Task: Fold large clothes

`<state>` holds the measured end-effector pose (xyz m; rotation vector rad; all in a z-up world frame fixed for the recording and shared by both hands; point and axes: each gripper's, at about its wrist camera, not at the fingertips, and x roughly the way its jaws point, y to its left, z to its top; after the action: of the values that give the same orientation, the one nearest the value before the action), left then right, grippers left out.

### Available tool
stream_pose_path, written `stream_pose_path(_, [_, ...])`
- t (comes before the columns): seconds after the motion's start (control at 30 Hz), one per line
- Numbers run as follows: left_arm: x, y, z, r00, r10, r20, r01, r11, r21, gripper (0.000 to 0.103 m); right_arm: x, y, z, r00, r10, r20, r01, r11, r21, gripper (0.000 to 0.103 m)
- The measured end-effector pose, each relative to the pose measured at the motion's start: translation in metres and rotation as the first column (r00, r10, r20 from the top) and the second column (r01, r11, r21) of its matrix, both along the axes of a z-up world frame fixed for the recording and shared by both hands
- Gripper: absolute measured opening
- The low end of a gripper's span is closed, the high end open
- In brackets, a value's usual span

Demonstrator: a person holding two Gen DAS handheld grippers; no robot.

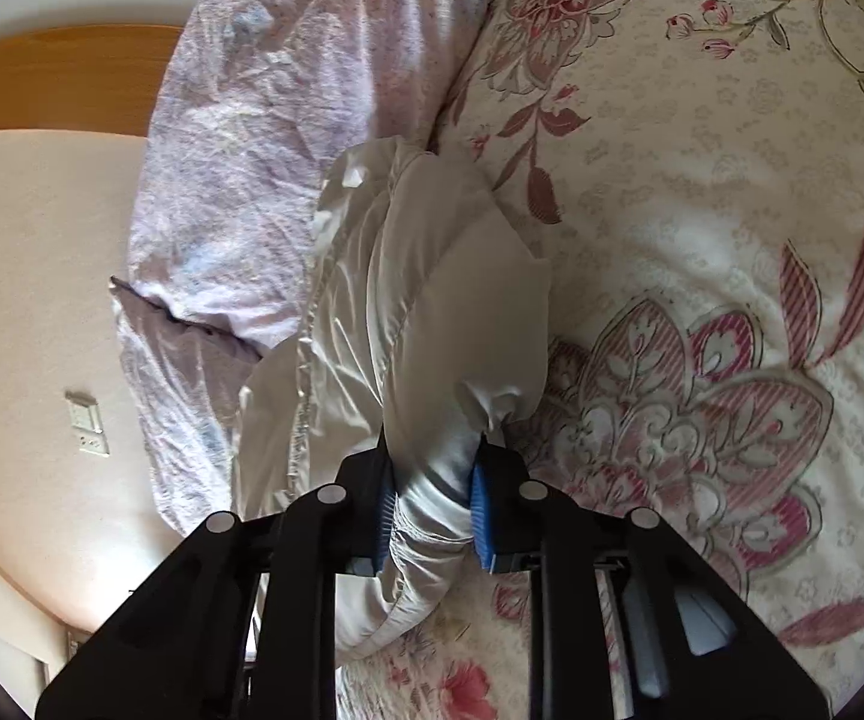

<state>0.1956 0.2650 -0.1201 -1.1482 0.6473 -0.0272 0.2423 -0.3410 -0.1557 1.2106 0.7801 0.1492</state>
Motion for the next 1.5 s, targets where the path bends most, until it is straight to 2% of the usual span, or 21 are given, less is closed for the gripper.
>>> stream_pose_path(0.17, [-0.034,0.015,0.012,1.000,-0.003,0.012,0.003,1.000,0.015,0.021,-0.031,0.012,0.014,0.996,0.092,0.014,-0.092,0.996,-0.020,0.020])
stream_pose_path(0.37, [-0.107,0.036,0.016,1.000,-0.004,-0.010,0.005,0.998,0.064,0.022,-0.088,0.021,0.018,0.979,0.202,0.004,-0.202,0.979,-0.027,0.020])
stream_pose_path(0.57, [-0.159,0.043,0.014,0.999,0.006,-0.031,-0.004,0.997,0.082,0.023,-0.123,0.022,0.018,0.974,0.226,-0.004,-0.226,0.973,-0.036,0.020])
stream_pose_path(0.63, [-0.166,0.042,0.014,0.999,0.004,-0.035,-0.001,0.995,0.096,0.023,-0.126,0.024,0.021,0.973,0.233,-0.004,-0.233,0.970,-0.068,0.020])
stream_pose_path(0.73, [-0.169,0.042,0.010,0.998,0.007,-0.057,-0.001,0.994,0.108,0.029,-0.128,0.027,0.027,0.969,0.243,-0.035,-0.246,0.953,-0.176,0.025])
stream_pose_path(0.83, [-0.172,0.043,0.007,0.997,0.014,-0.076,-0.005,0.993,0.120,0.039,-0.136,0.031,0.042,0.976,0.209,-0.067,-0.219,0.911,-0.350,0.048])
stream_pose_path(0.87, [-0.173,0.043,0.007,0.996,0.014,-0.085,-0.003,0.991,0.130,0.049,-0.142,0.031,0.051,0.983,0.175,-0.063,-0.185,0.879,-0.440,0.057])
stream_pose_path(0.9, [-0.173,0.042,0.007,0.996,0.015,-0.089,-0.002,0.990,0.139,0.058,-0.146,0.031,0.060,0.990,0.132,-0.056,-0.141,0.839,-0.525,0.060])
stream_pose_path(0.93, [-0.173,0.042,0.008,0.995,0.020,-0.094,-0.005,0.988,0.155,0.061,-0.150,0.032,0.070,0.995,0.092,-0.034,-0.094,0.795,-0.599,0.062])
stream_pose_path(0.97, [-0.174,0.042,0.009,0.995,0.023,-0.093,-0.007,0.986,0.169,0.065,-0.150,0.033,0.076,0.997,0.080,-0.017,-0.073,0.773,-0.630,0.062])
stream_pose_path(1.0, [-0.174,0.042,0.010,0.996,0.017,-0.087,-0.001,0.984,0.180,0.067,-0.148,0.038,0.083,0.996,0.089,0.001,-0.067,0.756,-0.651,0.062])
stream_pose_path(1.07, [-0.174,0.040,0.010,0.997,0.007,-0.083,0.009,0.982,0.191,0.071,-0.137,0.055,0.093,0.986,0.167,0.025,-0.111,0.751,-0.651,0.062])
stream_pose_path(1.17, [-0.171,0.036,0.010,0.997,-0.009,-0.081,0.026,0.977,0.211,0.073,-0.116,0.101,0.103,0.949,0.311,0.049,-0.201,0.719,-0.665,0.062])
stream_pose_path(1.23, [-0.168,0.033,0.008,0.997,-0.013,-0.080,0.030,0.976,0.216,0.074,-0.102,0.140,0.105,0.913,0.404,0.054,-0.260,0.679,-0.687,0.062])
stream_pose_path(1.33, [-0.165,0.030,0.006,0.997,-0.012,-0.076,0.028,0.976,0.214,0.074,-0.085,0.185,0.098,0.875,0.482,0.034,-0.312,0.616,-0.723,0.062])
stream_pose_path(1.43, [-0.161,0.028,0.008,0.998,-0.005,-0.063,0.019,0.975,0.223,0.074,-0.085,0.215,0.089,0.852,0.523,0.018,-0.328,0.561,-0.760,0.062])
stream_pose_path(1.5, [-0.158,0.029,0.009,0.998,-0.001,-0.057,0.014,0.975,0.224,0.074,-0.087,0.226,0.086,0.850,0.527,0.019,-0.308,0.525,-0.794,0.062])
